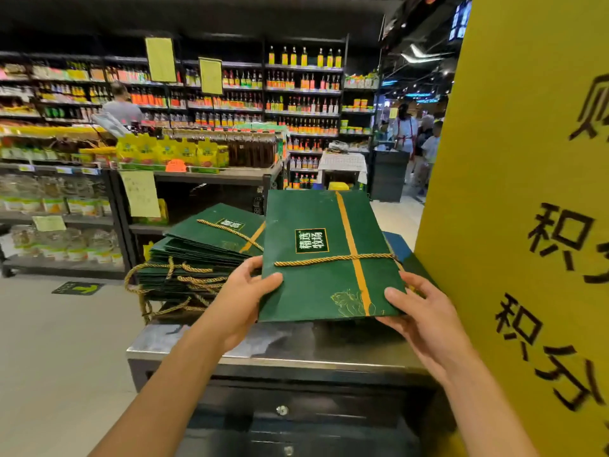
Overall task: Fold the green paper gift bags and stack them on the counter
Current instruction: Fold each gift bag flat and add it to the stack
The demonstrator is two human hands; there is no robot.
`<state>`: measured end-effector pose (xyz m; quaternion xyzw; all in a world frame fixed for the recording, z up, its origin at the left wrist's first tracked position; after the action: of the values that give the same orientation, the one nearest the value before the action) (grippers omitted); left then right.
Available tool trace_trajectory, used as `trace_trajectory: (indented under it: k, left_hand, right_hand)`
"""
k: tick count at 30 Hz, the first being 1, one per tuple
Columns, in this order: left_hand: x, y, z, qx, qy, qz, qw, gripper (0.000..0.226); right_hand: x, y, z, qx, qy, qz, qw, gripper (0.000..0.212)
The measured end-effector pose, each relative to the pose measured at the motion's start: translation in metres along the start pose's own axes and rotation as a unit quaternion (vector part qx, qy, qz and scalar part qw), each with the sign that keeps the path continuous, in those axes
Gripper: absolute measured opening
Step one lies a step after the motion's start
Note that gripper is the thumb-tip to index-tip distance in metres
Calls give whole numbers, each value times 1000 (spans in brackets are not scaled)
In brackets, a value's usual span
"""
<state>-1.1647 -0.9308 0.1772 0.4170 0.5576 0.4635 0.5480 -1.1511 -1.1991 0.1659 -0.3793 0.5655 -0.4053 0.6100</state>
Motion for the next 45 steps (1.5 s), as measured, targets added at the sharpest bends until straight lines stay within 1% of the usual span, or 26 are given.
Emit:
trace_trajectory:
  k: [2, 5, 6, 7, 8, 10, 11, 12, 15, 17, 18, 20, 21, 22, 24, 26, 28, 31, 34, 36, 38, 40, 42, 45]
  left_hand:
    - [-6, -8, 0, 9, -4, 0, 1000, 34]
    - [-14, -19, -4, 14, -18, -7, 1000, 35]
    - [-17, -23, -5, 17, -22, -8, 1000, 35]
    - [-19, -27, -7, 19, -27, -12, 999, 36]
    - [-22, -32, -8, 21, -35, -13, 999, 37]
    - [-25, -40, -10, 28, -46, -7, 999, 38]
    - [-25, -45, -11, 32, -51, 6, 998, 37]
    - [-26, -48, -12, 36, -57, 23, 997, 36]
    - [-26, -55, -12, 31, -71, 82, 994, 29]
    - [-26, -54, -12, 12, -62, 142, 988, 22]
    - [-25, -54, -10, -10, -45, 199, 979, 20]
    - [-23, -53, -5, -66, 1, 325, 943, 20]
    - [-21, -53, -2, -86, 18, 360, 929, 23]
    - [-21, -53, 1, -97, 26, 370, 924, 28]
    - [-21, -55, 5, -102, 35, 363, 925, 44]
    - [-23, -55, 7, -129, 60, 367, 919, 59]
    - [-27, -55, 5, -165, 80, 372, 910, 62]
    - [-31, -57, 7, -190, 87, 354, 912, 51]
    - [-27, -59, 13, -199, 133, 331, 913, 37]
    - [-26, -59, 14, -200, 150, 296, 922, 28]
    - [-27, -61, 14, -193, 132, 249, 940, 23]
    - [-27, -62, 14, -181, 115, 226, 950, 23]
    - [-28, -62, 12, -180, 93, 219, 954, 23]
    - [-29, -63, 7, -171, 55, 208, 961, 20]
  right_hand:
    - [13, 2, -2, -4, 2, -20, 1000, 54]
    - [31, 4, 0, -4, 30, -67, 997, 82]
    - [36, 4, 0, 2, 44, -79, 996, 84]
    - [39, 4, 0, 12, 56, -88, 994, 80]
    - [41, 4, -1, 21, 66, -103, 992, 69]
    - [41, 4, -4, 39, 89, -156, 983, 36]
    - [42, 5, -4, 52, 103, -190, 975, 24]
    - [43, 7, -3, 67, 118, -221, 966, 19]
    - [50, 16, 1, 98, 151, -296, 938, 18]
    - [57, 24, 3, 102, 162, -338, 922, 21]
    - [60, 27, 4, 103, 164, -354, 915, 22]
    - [64, 32, 4, 109, 162, -378, 905, 22]
    - [65, 33, 4, 113, 161, -385, 902, 22]
    - [66, 34, 4, 116, 162, -387, 900, 23]
    - [66, 36, 1, 128, 164, -396, 894, 24]
    - [65, 36, -2, 151, 163, -407, 886, 26]
    - [65, 37, -5, 169, 165, -409, 882, 28]
    - [63, 39, -9, 177, 168, -410, 879, 29]
    - [61, 41, -12, 193, 167, -413, 874, 32]
    - [61, 43, -13, 208, 162, -437, 860, 36]
    - [61, 44, -13, 225, 163, -484, 830, 38]
    - [59, 41, -14, 254, 175, -502, 808, 35]
    - [52, 35, -13, 293, 175, -487, 804, 31]
    - [30, 28, -7, 344, 129, -458, 810, 19]
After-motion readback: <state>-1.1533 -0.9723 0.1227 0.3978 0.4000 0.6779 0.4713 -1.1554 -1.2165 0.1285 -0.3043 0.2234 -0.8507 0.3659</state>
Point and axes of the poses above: each hand's wrist, its own z-axis towards the middle knuckle, its own x-axis out of the back of the hand, y = z × x, the point moved 2 cm from there along z, towards the middle knuckle, and after that the axes turned 1 degree about z, right-handed, at the moved point
